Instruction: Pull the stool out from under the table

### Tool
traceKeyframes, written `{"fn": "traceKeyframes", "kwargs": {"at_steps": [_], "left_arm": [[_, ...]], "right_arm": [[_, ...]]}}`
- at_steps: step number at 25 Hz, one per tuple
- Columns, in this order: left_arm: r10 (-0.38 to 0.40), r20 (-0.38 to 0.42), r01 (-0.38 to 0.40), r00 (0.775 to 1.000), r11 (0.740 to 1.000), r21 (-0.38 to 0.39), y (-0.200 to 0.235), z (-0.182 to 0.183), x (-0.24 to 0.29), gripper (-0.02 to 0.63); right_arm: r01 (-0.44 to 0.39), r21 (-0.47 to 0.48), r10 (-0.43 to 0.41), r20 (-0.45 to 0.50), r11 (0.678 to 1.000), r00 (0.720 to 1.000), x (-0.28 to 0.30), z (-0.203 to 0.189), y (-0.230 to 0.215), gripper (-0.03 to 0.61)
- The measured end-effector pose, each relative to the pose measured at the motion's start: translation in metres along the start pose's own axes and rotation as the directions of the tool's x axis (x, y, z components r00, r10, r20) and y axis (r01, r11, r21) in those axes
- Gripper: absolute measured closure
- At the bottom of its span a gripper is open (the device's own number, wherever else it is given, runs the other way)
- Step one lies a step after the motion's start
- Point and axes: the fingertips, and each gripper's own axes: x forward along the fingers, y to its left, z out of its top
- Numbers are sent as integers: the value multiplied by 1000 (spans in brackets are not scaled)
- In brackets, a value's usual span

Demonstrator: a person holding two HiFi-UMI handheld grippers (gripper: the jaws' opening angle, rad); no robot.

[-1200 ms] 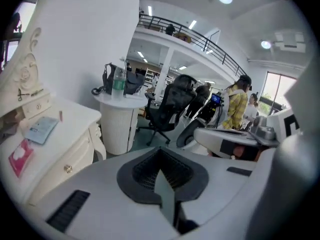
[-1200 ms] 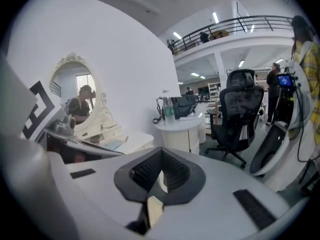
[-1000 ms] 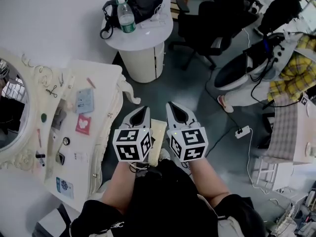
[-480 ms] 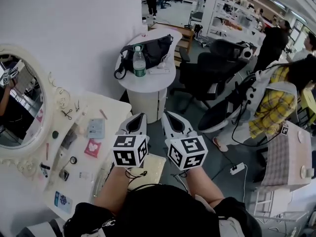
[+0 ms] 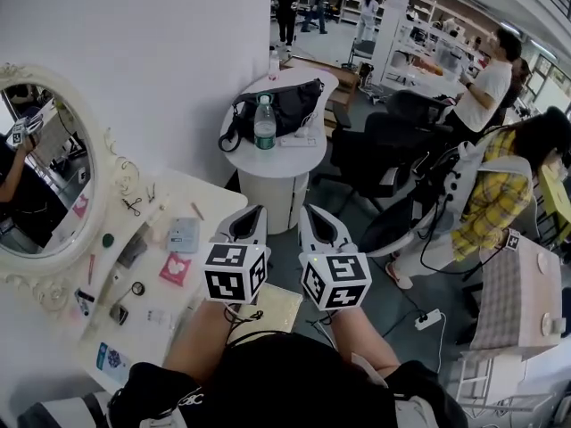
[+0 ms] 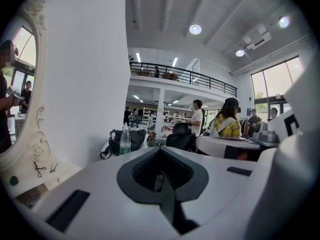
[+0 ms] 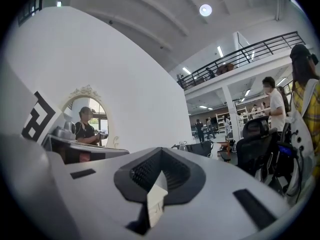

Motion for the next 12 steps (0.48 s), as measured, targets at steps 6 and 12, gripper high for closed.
{"fn": "traceKeyframes", "kwargs": {"at_steps": [6,12], "left_arm": [[4,-34,-4,999,1000,4,2,-18,-8,614],[1,-39,-1,999,1000,9,-1,-22,-20,614]], "right_arm": [[11,21,-10,-9,1000,1000,-8,-12,8,571],[24,58,-23,-14,998,1000,-18,-18,9,571]]}}
